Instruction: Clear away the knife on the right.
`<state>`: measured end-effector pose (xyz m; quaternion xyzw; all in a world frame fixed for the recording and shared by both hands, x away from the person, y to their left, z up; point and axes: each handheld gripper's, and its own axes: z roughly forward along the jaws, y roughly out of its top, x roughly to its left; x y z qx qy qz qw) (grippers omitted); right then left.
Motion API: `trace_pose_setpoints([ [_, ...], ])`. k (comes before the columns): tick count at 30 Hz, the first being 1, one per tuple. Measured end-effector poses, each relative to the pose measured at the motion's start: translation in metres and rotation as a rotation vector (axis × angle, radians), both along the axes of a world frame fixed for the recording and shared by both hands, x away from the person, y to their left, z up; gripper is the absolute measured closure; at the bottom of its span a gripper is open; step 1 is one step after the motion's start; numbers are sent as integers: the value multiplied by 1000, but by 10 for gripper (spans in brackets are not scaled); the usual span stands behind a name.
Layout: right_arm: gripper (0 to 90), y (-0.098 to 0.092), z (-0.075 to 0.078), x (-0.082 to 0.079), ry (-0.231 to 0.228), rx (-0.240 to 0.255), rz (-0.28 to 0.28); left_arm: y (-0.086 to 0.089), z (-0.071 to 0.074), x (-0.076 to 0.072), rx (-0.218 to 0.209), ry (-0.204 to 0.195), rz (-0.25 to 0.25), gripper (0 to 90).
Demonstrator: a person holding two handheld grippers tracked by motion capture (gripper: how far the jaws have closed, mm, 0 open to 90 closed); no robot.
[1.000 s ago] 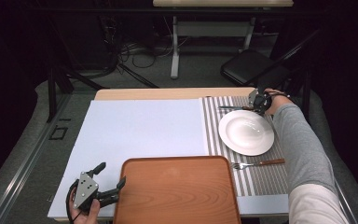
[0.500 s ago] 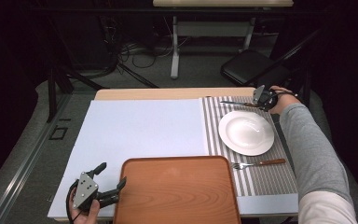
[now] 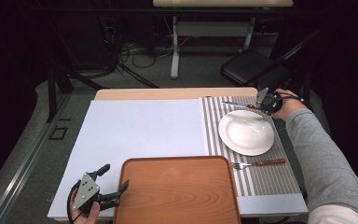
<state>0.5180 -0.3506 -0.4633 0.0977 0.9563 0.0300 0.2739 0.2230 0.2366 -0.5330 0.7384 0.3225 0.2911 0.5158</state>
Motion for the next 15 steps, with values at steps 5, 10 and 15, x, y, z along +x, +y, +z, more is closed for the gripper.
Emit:
trace_pose_setpoints([
  [5,762,12,9,-16,9,37,-63,0,1,-2,-1,-8,-14,156],
  [10,763,22,14,-30,31,89,-125,1,2,-3,-10,-12,-27,156],
  [15,763,27,16,-40,29,140,-181,1,3,-4,-12,-21,-23,156],
])
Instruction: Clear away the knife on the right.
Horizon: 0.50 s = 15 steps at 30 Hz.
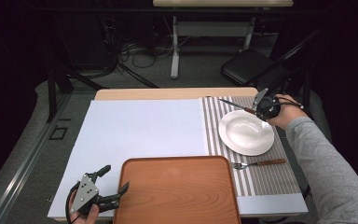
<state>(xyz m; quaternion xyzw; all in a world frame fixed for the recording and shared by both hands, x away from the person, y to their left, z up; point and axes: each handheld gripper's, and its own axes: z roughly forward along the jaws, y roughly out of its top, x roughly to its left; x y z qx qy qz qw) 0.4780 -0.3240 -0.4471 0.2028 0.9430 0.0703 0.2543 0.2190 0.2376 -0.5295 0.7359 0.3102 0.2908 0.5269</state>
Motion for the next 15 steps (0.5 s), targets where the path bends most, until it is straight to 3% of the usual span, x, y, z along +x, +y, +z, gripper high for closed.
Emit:
trace_pose_setpoints([
  [7,763,4,4,-13,3,77,-88,2,0,1,-14,4,8,156],
  [9,763,5,4,-17,29,122,-162,1,0,0,-12,-1,8,156],
  [15,763,5,3,-31,26,187,-264,0,1,0,-11,-1,2,156],
])
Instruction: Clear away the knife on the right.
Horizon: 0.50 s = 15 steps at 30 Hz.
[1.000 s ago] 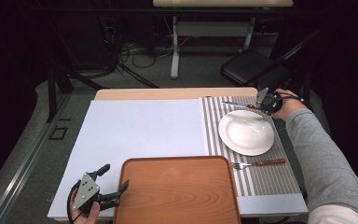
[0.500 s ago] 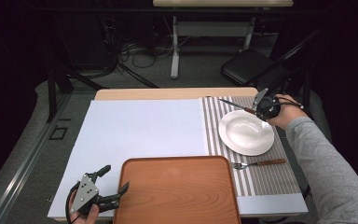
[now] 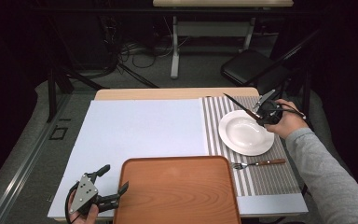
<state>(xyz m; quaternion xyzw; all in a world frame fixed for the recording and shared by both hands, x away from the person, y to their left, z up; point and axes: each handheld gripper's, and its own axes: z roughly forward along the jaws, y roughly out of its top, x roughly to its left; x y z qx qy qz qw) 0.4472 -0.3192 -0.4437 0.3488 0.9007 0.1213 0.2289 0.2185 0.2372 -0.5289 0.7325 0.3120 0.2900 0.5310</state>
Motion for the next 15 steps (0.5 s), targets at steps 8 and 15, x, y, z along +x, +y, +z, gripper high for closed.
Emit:
trace_pose_setpoints([
  [8,764,-2,3,-17,31,127,-168,0,0,0,4,-1,-2,156],
  [15,764,-5,5,-38,86,239,-274,-1,0,0,7,-3,1,156],
])
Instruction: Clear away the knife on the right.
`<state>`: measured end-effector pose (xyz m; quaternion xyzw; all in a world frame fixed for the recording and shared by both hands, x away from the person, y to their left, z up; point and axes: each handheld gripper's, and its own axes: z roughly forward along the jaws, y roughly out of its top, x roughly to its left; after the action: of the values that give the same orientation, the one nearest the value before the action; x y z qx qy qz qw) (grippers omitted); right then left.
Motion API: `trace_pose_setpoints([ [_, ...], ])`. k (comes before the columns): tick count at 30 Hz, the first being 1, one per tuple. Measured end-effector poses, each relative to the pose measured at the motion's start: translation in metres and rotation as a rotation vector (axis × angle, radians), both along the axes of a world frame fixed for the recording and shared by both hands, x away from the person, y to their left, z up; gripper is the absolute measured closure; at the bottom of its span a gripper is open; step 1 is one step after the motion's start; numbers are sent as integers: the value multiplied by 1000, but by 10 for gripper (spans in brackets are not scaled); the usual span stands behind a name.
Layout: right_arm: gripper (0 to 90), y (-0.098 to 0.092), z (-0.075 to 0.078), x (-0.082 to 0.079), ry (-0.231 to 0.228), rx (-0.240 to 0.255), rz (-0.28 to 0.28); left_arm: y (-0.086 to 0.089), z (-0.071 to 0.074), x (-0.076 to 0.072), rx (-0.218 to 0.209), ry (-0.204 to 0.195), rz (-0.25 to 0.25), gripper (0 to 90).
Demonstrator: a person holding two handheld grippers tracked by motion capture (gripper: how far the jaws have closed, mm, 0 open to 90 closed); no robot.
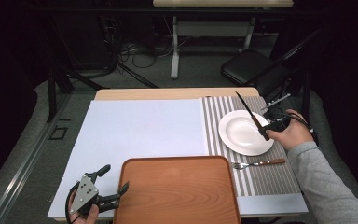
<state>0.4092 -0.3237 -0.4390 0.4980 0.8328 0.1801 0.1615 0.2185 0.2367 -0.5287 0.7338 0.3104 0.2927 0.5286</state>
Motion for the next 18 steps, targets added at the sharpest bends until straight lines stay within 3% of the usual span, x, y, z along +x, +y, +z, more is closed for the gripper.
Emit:
trace_pose_setpoints([
  [7,764,-8,-5,-24,-7,64,-53,0,0,1,-1,-2,9,156],
  [18,764,-6,-3,-62,-31,110,-65,0,-1,2,-6,4,21,156],
])
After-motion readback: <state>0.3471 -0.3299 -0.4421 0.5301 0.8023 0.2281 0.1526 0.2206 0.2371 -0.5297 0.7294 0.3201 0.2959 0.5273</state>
